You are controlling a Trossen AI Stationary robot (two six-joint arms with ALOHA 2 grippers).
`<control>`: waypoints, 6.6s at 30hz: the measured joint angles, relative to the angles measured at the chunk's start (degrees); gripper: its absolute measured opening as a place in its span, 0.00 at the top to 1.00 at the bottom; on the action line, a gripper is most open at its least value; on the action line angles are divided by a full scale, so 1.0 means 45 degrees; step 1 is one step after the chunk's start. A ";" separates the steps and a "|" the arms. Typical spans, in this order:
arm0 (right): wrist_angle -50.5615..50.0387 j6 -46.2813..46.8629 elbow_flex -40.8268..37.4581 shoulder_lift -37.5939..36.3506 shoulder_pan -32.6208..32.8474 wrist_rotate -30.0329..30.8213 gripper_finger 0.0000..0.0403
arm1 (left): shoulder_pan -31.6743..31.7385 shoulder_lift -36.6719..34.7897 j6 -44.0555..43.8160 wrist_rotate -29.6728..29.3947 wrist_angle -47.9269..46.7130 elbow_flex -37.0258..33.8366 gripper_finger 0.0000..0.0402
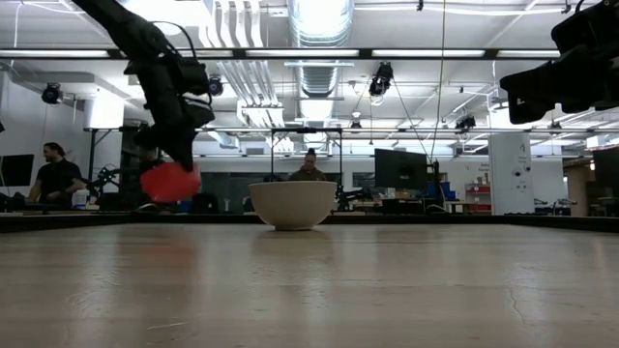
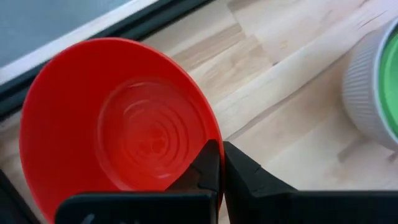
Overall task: Nest bowls inside each other
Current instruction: Stack the red bowl on the green bowl, then return to Home Position
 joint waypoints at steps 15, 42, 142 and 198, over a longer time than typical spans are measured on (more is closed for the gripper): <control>0.0000 -0.0003 0.0000 -0.0003 0.0000 0.0000 0.98 | -0.2029 -0.0076 -0.0371 -0.1373 -0.0496 0.1973 0.99; 0.0000 0.0000 0.0000 -0.0003 -0.0001 -0.0001 0.98 | -0.5592 0.0791 -0.0981 -0.1795 0.0968 0.2610 0.99; 0.0000 -0.0005 0.0004 -0.0003 0.0000 0.0003 0.98 | -0.7818 0.4563 -0.0389 -0.0401 0.3725 0.3800 0.81; 0.0000 -0.0005 0.0000 0.0001 -0.0003 -0.0001 0.98 | -0.7927 0.4839 0.0361 -0.1518 0.1490 0.6295 0.70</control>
